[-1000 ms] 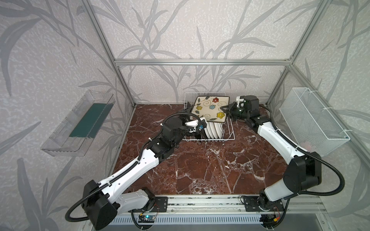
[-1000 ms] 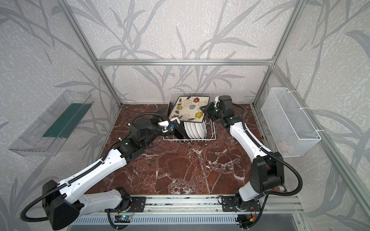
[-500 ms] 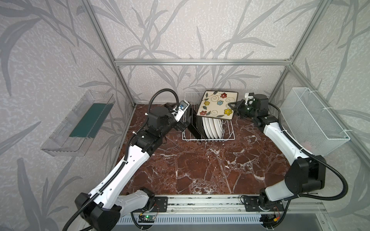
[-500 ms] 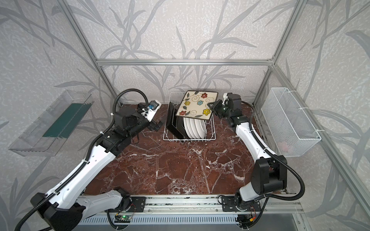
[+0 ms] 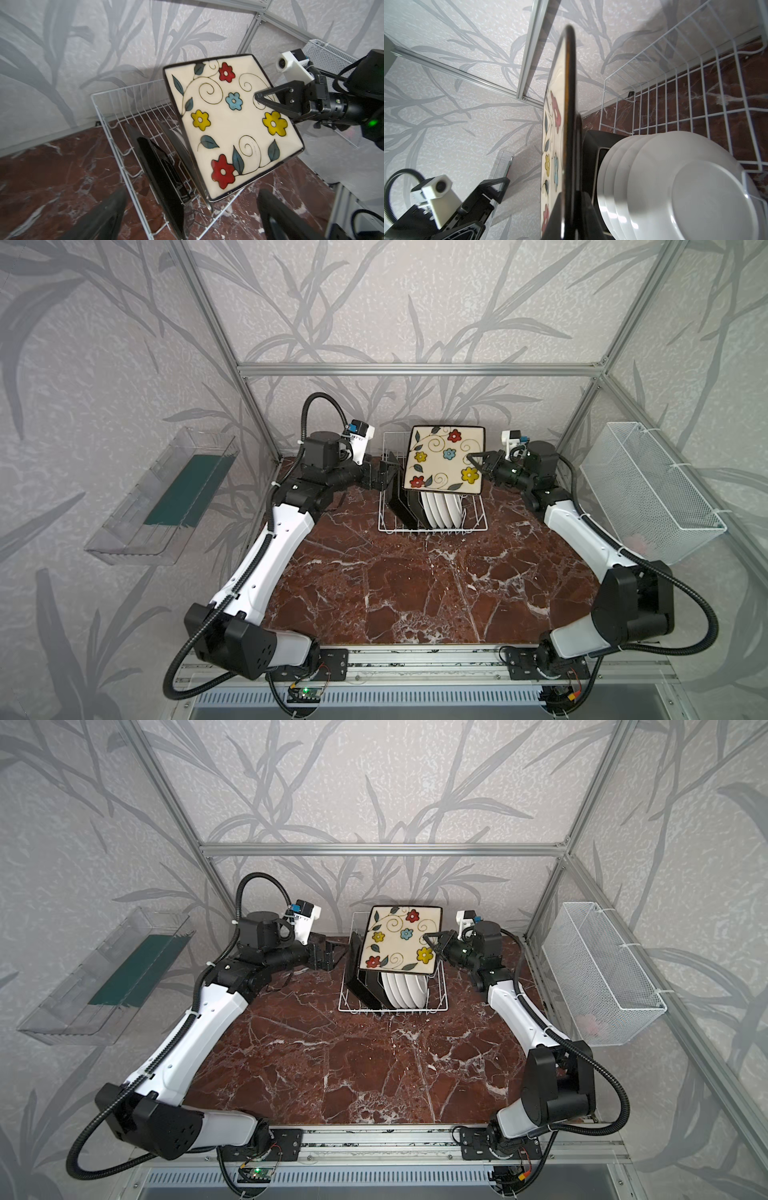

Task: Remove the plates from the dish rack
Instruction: 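Close the left gripper on the flower plate's edge while the right holds it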

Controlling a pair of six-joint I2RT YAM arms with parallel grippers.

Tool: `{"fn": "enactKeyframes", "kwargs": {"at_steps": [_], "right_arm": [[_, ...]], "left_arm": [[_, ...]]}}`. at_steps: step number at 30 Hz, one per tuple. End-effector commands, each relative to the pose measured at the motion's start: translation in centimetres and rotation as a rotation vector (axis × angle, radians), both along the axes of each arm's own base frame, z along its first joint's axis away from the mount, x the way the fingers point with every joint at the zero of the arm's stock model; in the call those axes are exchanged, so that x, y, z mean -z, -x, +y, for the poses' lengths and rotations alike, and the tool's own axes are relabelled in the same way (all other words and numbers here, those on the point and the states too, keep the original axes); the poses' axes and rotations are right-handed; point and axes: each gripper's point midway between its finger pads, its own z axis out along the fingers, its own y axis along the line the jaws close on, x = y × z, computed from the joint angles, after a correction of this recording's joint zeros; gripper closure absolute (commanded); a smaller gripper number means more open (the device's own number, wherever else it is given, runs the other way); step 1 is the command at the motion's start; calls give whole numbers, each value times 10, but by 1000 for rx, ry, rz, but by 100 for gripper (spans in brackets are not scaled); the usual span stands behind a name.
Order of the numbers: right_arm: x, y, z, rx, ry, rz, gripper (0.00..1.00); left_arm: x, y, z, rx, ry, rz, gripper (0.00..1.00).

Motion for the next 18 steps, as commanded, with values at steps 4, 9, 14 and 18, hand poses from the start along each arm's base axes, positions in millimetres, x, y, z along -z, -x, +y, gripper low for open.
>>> {"fn": "enactKeyframes", "kwargs": {"at_steps": [4, 9, 14, 18], "right_arm": [[-86, 23, 10, -89, -66, -307, 100], [-84, 27, 16, -112, -77, -312, 100], [-85, 29, 21, -139, -80, -328, 100], [-87, 30, 24, -153, -89, -340, 100]], "left_arm": [[3, 3, -30, 140, 156, 182, 1], [5, 0, -46, 226, 223, 233, 1], [2, -1, -53, 275, 246, 245, 1], [2, -5, -56, 281, 261, 246, 3]]}}
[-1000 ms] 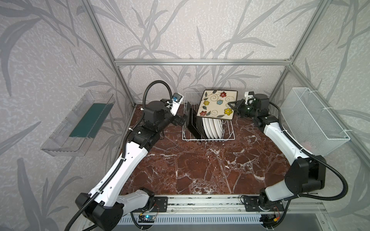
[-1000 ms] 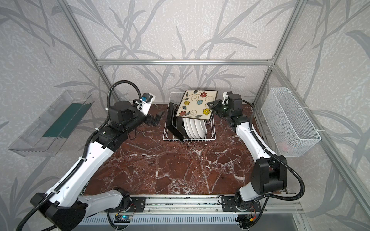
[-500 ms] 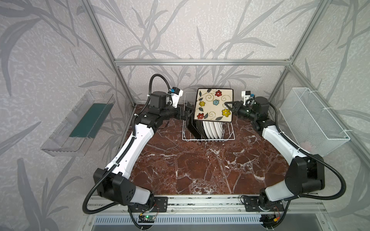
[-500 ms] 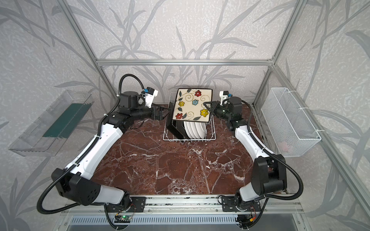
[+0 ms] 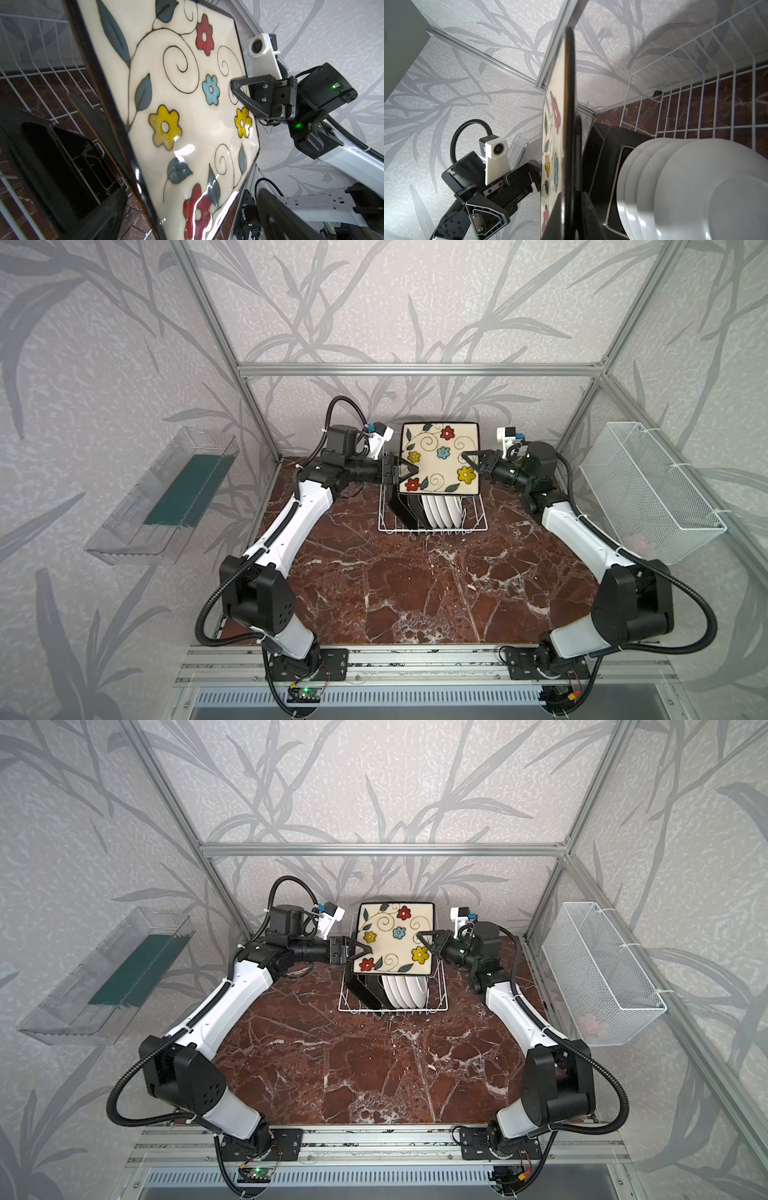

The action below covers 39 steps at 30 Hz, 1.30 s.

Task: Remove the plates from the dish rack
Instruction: 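Close the left gripper on the flower plate's edge while the right holds it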

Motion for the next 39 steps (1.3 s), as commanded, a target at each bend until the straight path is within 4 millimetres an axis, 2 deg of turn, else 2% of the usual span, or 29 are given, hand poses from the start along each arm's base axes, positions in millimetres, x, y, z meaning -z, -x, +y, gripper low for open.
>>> {"fn": "enactKeyframes", "kwargs": {"at_steps": [1, 6, 15, 21, 27, 32, 34, 36, 39], "right_arm": [[-71, 18, 7, -63, -76, -250, 100], [-72, 18, 12, -89, -112, -251, 100], [-64, 19, 17, -121, -117, -241, 100], [-59, 20, 18, -132, -117, -245, 100], [-51, 20, 20, -145, -109, -237, 100], [-41, 19, 22, -151, -105, -223, 100], [-39, 18, 22, -156, -105, -215, 100], [-36, 17, 23, -159, -105, -208, 100], [-34, 16, 23, -156, -104, -203, 100]], "left_arm": [[-22, 1, -8, 39, 61, -30, 4], [-26, 1, -15, 60, 93, -38, 10], [-24, 4, -20, 78, 97, -35, 42], [-26, 5, -20, 76, 106, -41, 51], [-28, 5, -20, 74, 124, -42, 74], [-29, 5, -19, 58, 118, -46, 90], [-30, 5, -18, 52, 120, -47, 92], [-31, 5, -18, 49, 124, -49, 100], [-29, 5, -17, 44, 122, -44, 100]]}}
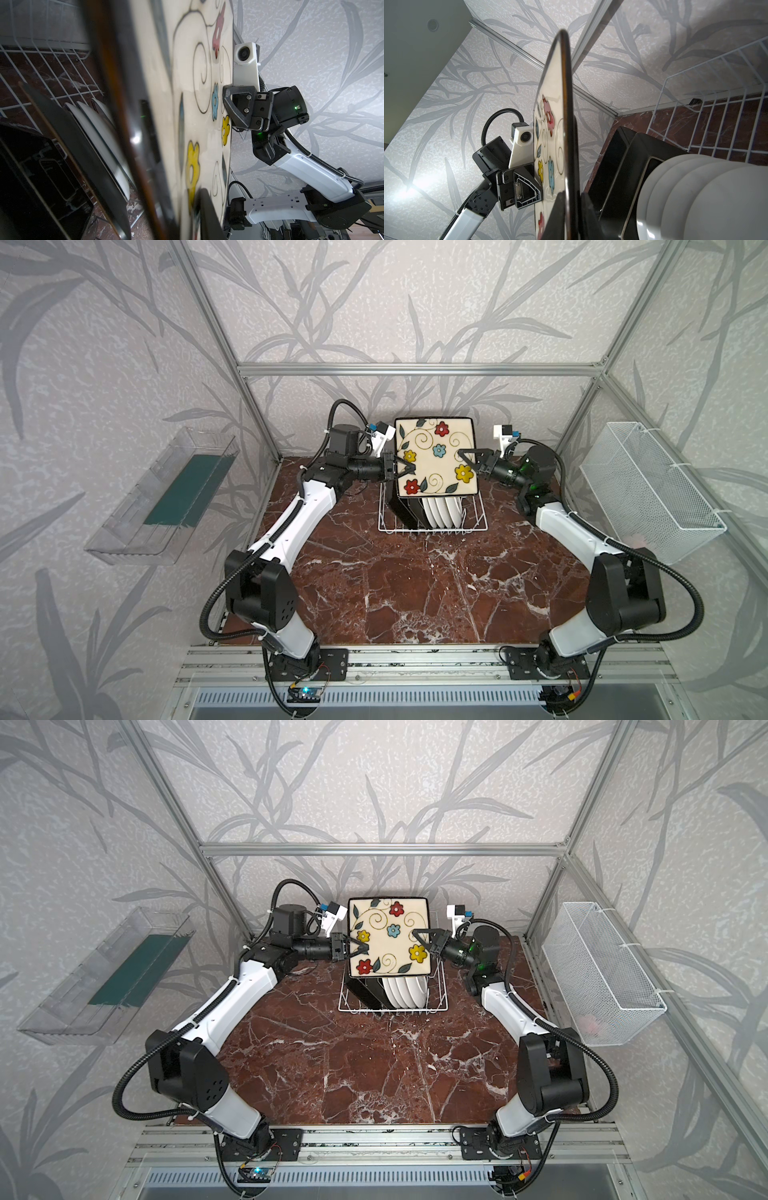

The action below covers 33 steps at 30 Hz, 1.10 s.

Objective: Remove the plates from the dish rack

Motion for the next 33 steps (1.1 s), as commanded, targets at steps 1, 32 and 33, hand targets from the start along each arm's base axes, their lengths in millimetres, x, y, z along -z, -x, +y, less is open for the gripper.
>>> {"fn": "enactKeyframes", "kwargs": {"at_steps": [1, 32, 33], "right_arm": [[-27, 12, 8, -42, -29, -99, 100], [-15, 6, 9, -41, -22, -44, 91], [-14, 6, 9, -41, -22, -42, 97]], "left_arm": [[-25, 4, -3, 5, 12, -143, 100], [-38, -9, 2, -99, 62, -132, 100], [-38, -9, 2, -93, 64, -129, 100]]}}
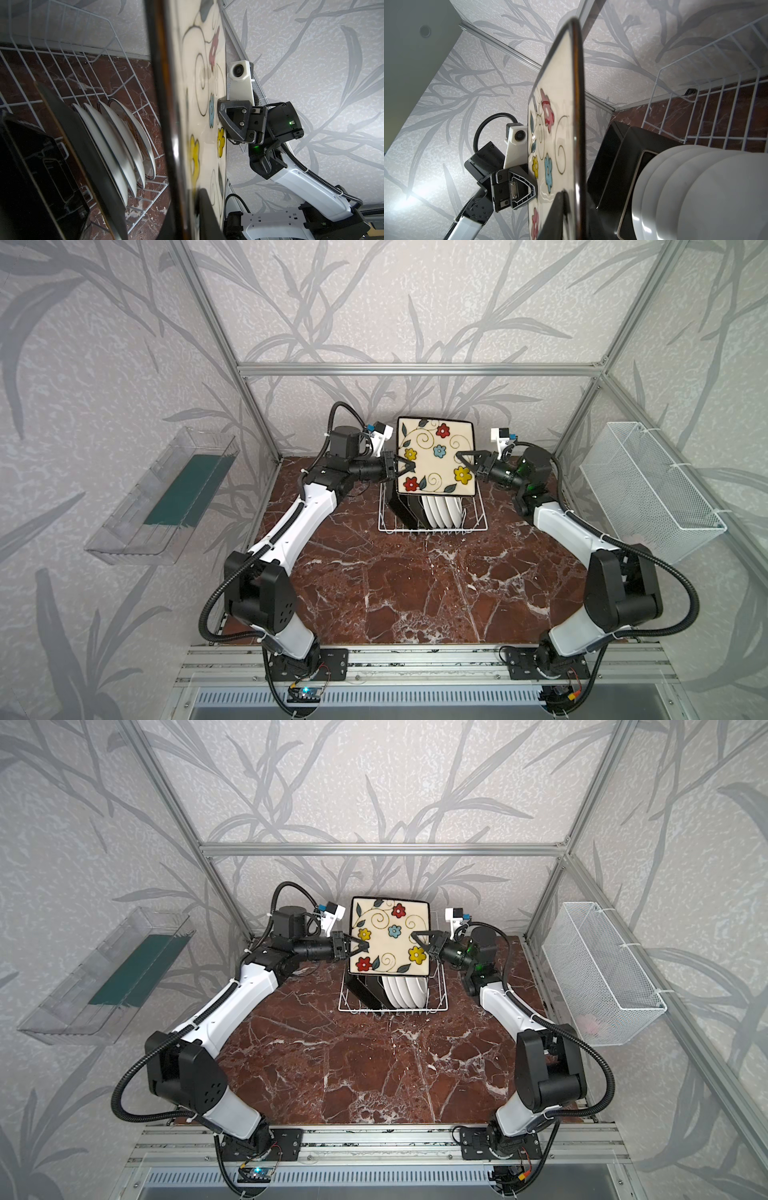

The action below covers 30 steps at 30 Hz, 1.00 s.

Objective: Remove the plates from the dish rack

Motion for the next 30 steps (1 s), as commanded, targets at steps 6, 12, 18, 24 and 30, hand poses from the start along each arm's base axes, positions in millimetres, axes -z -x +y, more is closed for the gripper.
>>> {"fn": "enactKeyframes", "kwargs": {"at_steps": [6, 12, 18, 24, 30], "right_arm": [[-31, 11, 8, -52, -34, -105, 100], [-30, 14, 10, -69, -26, -116, 100], [-32, 16, 10, -76, -27, -130, 100], [-32, 15, 10, -78, -40, -141, 100], [-27, 11, 11, -80, -66, -125, 100]], "left_arm": [[-32, 2, -6, 39, 36, -130, 95], [-36, 3, -11, 71, 64, -131, 70], [-36, 2, -12, 77, 71, -128, 70], [-37, 3, -13, 90, 91, -125, 100], [-41, 5, -14, 95, 104, -129, 100]]}}
